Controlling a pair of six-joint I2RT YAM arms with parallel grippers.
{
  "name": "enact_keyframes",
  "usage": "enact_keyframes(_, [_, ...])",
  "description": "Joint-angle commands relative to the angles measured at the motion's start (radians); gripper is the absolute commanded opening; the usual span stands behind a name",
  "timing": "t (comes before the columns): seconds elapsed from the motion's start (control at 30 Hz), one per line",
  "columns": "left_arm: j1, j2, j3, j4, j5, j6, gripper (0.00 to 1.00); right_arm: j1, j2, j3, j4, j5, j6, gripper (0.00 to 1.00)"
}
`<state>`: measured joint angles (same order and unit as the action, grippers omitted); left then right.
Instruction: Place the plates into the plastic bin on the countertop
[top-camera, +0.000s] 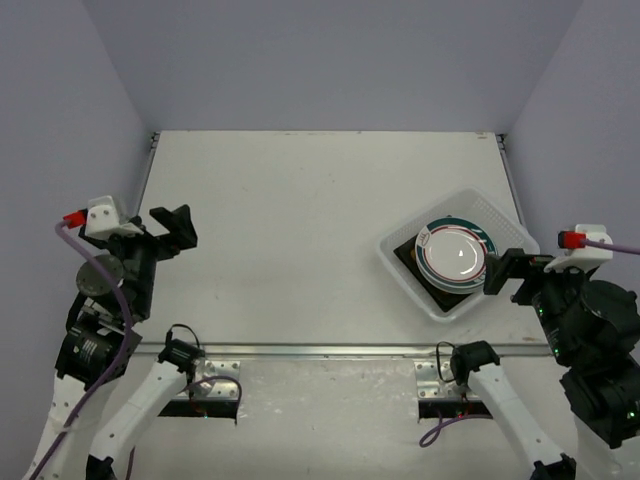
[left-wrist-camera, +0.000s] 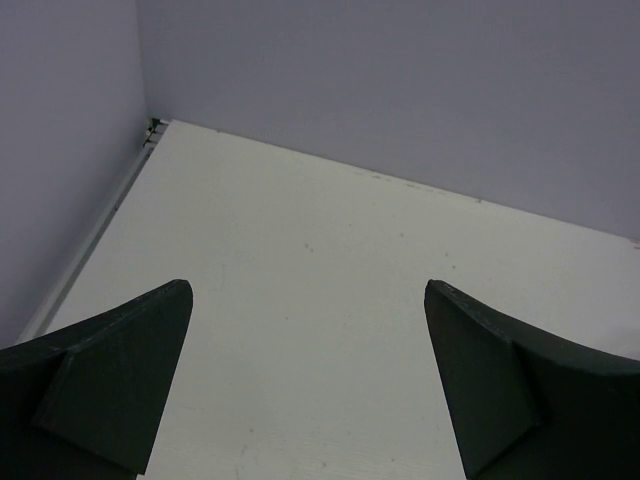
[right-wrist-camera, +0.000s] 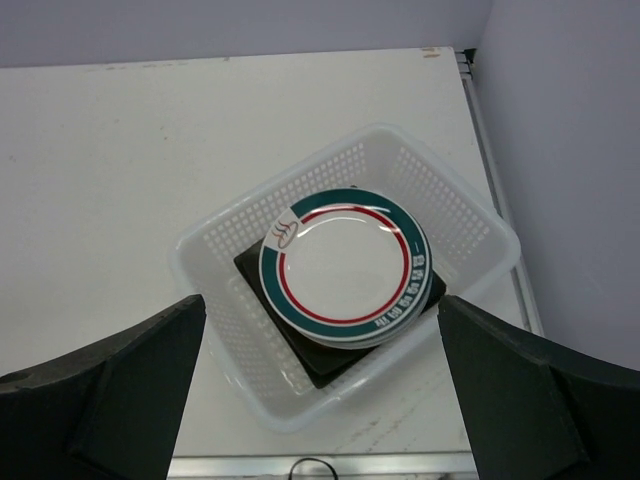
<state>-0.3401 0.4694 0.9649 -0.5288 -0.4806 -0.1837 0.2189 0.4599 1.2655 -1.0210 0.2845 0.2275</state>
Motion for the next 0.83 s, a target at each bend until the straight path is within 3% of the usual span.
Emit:
enact_keyframes(0.0, [-0.017,-0.086,0.008,-0.035,-0.083,0.053,1.0,0.055,-0.091,0.011,-0.056,0.159,-0.027,0.99])
enact_keyframes(0.23, [-0.019,-0.087,-0.018,-0.004,-0.065,0.048,1.0,0.063,-0.123,-0.062,-0.035,0.077,-0.047,0.99])
enact_keyframes(0.8, [-0.018,-0.052,-0.093,0.105,0.004,0.012,1.0,0.066,-0.106,-0.086,-0.014,0.081,-0.037,0.99])
